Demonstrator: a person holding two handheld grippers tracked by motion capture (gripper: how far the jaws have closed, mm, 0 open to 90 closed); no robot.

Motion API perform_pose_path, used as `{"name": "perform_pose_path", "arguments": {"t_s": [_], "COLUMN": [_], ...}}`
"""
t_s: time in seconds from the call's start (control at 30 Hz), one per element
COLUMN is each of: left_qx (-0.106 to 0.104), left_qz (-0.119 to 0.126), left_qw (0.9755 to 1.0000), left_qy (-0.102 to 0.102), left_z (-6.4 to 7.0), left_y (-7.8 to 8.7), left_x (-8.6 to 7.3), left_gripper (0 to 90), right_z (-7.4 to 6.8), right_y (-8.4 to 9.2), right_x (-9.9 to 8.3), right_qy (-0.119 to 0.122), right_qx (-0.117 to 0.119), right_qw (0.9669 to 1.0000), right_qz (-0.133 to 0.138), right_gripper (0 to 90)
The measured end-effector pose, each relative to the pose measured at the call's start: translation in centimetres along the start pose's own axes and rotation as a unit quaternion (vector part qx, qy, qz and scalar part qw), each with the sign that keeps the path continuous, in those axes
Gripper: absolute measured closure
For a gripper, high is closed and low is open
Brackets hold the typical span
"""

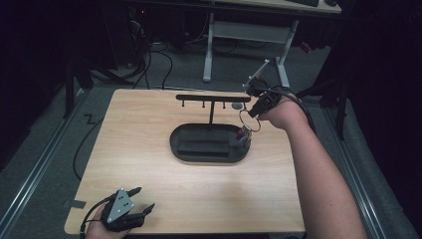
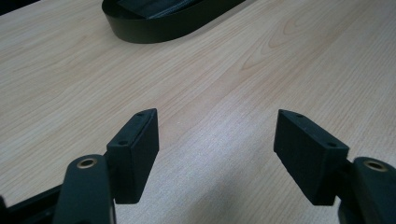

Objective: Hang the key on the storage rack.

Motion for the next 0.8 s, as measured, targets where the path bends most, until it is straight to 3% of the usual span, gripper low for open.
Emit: {"name": "perform_pose_path", "arguments": {"t_s": [0.23, 0.3, 0.47, 0.63, 0.67, 0.8], "left_qx": [0.000, 0.001, 0.002, 0.001, 0.002, 0.004], "left_qz": [0.000, -0.001, -0.001, -0.003, -0.004, -0.004], "left_qw": [1.0000, 1.0000, 1.0000, 1.0000, 1.0000, 1.0000], "left_qy": [-0.002, -0.002, 0.000, -0.003, -0.003, -0.003], "left_z": [0.0, 0.0, -0.1, 0.0, 0.0, 0.0], "left_y": [0.0, 0.0, 0.0, -0.1, -0.1, 0.0], "left_x": [0.0, 0.0, -0.1, -0.1, -0.2, -0.1], "left_gripper": [31.7, 31.7, 31.7, 31.7, 31.7, 31.7], "right_z": [1.1, 1.8, 2.8, 3.1, 3.2, 3.0], "right_y": [-1.0, -1.5, -2.6, -3.4, -3.4, -2.3], "right_x": [0.7, 0.8, 0.7, 0.6, 0.4, -0.6], "right_qy": [-0.014, -0.030, -0.033, -0.032, -0.033, -0.045], "right_qx": [-0.009, -0.011, -0.012, -0.028, -0.037, -0.041], "right_qw": [0.9999, 0.9995, 0.9994, 0.9989, 0.9982, 0.9959], "right_qz": [0.000, 0.002, 0.006, 0.020, 0.034, 0.067], "right_gripper": [88.2, 88.2, 88.0, 86.5, 78.0, 68.2]}}
Point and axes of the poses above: each handheld gripper's, and its own axes: y roughly backward along the jaws, x roughly out of its top, z roughly to its right, the point moved 4 cm from there along -y, roughly forward along the jaws, and after that the axes turned 14 degrees about z, right-handed, at the moved point
